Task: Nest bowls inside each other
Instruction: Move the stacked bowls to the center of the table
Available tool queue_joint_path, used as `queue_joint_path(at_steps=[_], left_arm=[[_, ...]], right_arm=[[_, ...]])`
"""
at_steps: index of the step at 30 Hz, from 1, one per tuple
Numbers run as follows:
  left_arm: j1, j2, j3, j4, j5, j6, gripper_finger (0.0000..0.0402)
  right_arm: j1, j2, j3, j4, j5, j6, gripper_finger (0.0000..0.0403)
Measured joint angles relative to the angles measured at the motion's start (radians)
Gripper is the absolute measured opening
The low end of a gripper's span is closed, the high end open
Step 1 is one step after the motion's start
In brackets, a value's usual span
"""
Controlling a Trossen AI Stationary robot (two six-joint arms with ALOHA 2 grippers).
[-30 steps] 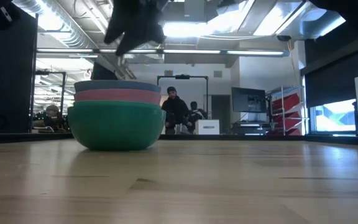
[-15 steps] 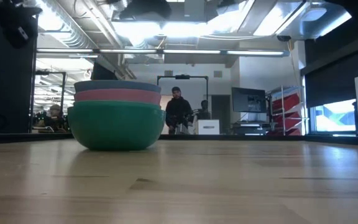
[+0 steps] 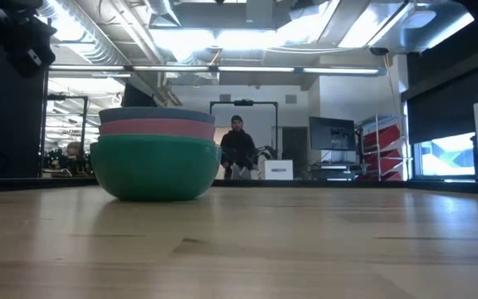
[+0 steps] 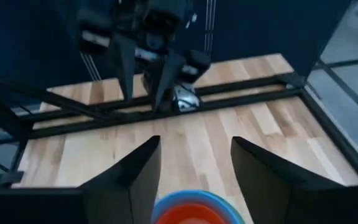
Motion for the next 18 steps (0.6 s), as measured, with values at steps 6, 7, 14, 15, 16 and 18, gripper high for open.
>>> queue_joint_path(at_steps=[6,7,14,15,16,18], left_arm=[[0.0,0.0,-0.014,0.004,0.007,0.009,0.0142],[0.0,0.0,-0.014,0.005,0.007,0.008,0.0142],[0.0,0.0,-0.014,-0.001,0.008,0.014,0.0142],[0.0,0.0,-0.014,-0.003,0.008,0.013,0.0142],[0.0,0.0,-0.014,-0.003,0.008,0.013,0.0142],[0.0,0.0,-0.014,-0.003,0.008,0.013,0.0142]], right_arm=[[-0.007,-0.046,-0.028,0.049,-0.006,-0.006,0.0161],[-0.01,-0.07,-0.045,0.065,0.002,-0.006,0.0162],[-0.012,-0.272,-0.267,0.173,0.075,0.002,0.0166],[-0.012,-0.309,-0.324,0.204,0.093,0.015,0.0166],[-0.011,-0.35,-0.391,0.248,0.103,0.024,0.0166],[-0.011,-0.441,-0.54,0.364,0.126,0.053,0.0166]])
